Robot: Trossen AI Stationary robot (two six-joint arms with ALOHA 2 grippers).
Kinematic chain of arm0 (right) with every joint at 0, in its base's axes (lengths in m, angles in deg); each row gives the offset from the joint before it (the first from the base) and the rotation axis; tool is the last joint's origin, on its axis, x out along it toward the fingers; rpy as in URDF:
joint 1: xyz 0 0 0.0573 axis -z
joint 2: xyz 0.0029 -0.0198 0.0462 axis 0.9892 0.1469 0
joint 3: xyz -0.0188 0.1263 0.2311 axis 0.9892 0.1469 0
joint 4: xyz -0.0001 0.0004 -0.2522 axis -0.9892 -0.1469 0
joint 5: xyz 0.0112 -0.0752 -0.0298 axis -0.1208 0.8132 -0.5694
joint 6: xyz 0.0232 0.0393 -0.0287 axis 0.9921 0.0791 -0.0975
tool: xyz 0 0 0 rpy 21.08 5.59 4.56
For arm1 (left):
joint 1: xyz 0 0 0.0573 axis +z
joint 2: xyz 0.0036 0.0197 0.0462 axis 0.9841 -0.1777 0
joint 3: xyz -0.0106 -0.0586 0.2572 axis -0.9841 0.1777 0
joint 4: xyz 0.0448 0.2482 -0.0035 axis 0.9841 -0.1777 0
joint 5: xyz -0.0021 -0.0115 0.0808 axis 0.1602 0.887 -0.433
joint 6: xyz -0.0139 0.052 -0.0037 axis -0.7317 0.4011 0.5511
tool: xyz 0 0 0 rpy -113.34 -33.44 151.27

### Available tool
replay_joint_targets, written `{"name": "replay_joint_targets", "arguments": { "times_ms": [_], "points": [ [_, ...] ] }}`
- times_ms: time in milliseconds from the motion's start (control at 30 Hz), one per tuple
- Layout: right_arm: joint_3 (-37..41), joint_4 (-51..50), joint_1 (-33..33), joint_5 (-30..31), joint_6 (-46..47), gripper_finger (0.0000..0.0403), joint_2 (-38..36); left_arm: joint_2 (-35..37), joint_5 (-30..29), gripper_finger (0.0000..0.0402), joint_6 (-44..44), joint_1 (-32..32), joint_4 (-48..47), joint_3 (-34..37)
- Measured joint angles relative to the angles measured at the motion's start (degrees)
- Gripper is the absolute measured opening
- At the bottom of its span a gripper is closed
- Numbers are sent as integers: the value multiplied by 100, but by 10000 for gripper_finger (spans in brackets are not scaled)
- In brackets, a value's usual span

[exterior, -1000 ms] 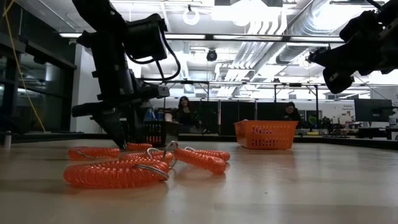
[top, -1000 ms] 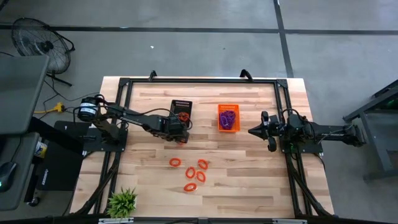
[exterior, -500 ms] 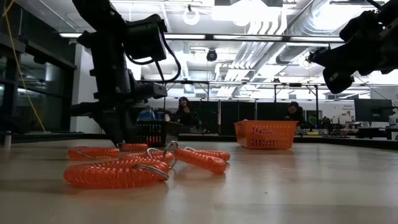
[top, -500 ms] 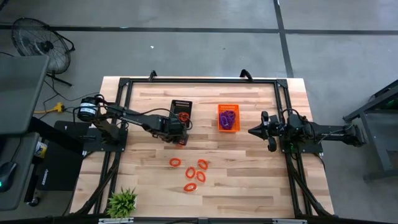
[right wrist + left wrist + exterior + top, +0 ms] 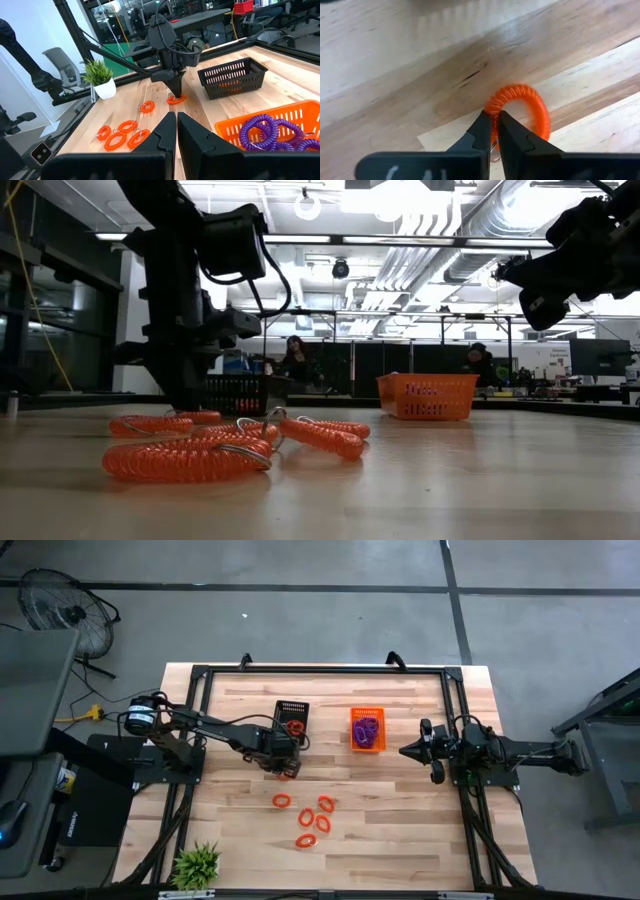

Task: Sort spring keychains into baskets
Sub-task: Put the orange spring keychain into the black basket

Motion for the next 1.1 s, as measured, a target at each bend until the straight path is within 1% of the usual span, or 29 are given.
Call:
{"name": "replay_joint_targets", "arguments": {
  "times_ms": [133,300,400,633,933,1100],
  "points": [
    [0,0,1,0,1,11,0,-2,0,12,22,-2,-25,-37],
    [0,0,2,0,-1,11,0,-44,72,10,338,-15,-311,-348],
    [0,1,0,0,0,11,0,-33,44,10,481,-19,-387,-644],
    [0,0,0,0,1,11,0,-28,-107,10,880,-9,-1292,-1454],
    [0,0,0,0,1,11,0,-17,-1150,10,1402,0,-3033,-3024],
    [0,0,0,0,-1,11,0,-12,-2042,10,1453,0,-3863,-3709]
  ]
}}
